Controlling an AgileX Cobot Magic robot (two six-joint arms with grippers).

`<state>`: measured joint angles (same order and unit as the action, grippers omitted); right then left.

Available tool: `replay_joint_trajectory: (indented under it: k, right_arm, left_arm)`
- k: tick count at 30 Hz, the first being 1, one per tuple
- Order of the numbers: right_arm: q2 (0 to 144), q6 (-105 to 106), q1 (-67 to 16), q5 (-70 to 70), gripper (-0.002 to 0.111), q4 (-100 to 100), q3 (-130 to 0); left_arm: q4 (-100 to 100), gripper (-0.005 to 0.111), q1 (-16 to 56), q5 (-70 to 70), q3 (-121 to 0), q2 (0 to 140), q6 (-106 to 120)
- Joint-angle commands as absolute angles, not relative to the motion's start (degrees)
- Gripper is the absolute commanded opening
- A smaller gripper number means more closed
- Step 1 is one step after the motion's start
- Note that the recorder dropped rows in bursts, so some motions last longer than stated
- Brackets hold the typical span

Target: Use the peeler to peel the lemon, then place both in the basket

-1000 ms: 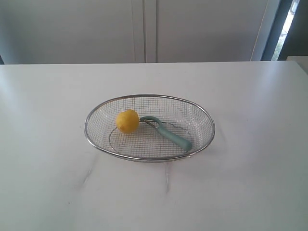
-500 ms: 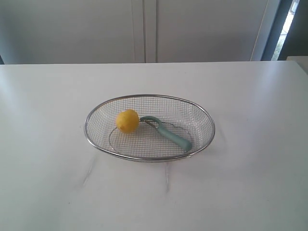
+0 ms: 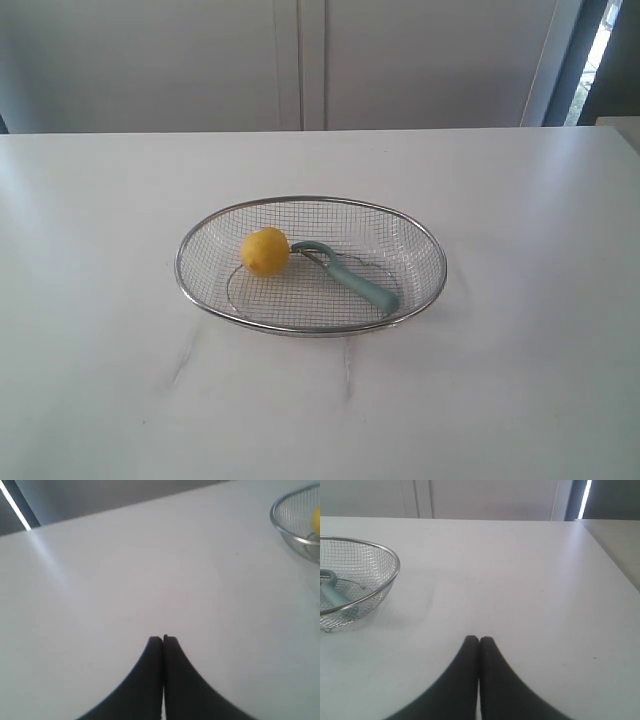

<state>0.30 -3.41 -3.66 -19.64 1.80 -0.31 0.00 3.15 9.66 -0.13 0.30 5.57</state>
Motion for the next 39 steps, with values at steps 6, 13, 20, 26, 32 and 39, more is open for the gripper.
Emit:
replay_joint_trajectory:
  k: [6, 13, 20, 26, 32, 39]
  right_arm:
    - [0.0, -3.48, -3.34, -19.3, 0.0, 1.94, 0.0]
    - [0.0, -3.48, -3.34, -19.3, 0.0, 1.94, 0.0]
    - [0.0, -3.48, -3.34, -19.3, 0.0, 1.94, 0.0]
    - [0.0, -3.48, -3.34, -19.3, 0.0, 1.94, 0.0]
    - [0.0, -3.48, -3.34, -19.3, 0.0, 1.94, 0.0]
    - [0.0, -3.48, -3.34, -19.3, 0.0, 1.94, 0.0]
  left_arm:
    - [0.0, 0.0, 1.26, 12.51, 0.0, 0.0, -3.78]
    - [0.66, 0.0, 1.38, 12.07, 0.0, 0.0, -3.81]
    - [0.66, 0.0, 1.38, 12.07, 0.0, 0.0, -4.2]
    - [0.66, 0.0, 1.38, 12.07, 0.0, 0.0, -4.2]
    - [0.66, 0.0, 1.38, 12.07, 0.0, 0.0, -4.2]
    - [0.66, 0.0, 1.38, 12.07, 0.0, 0.0, -4.2]
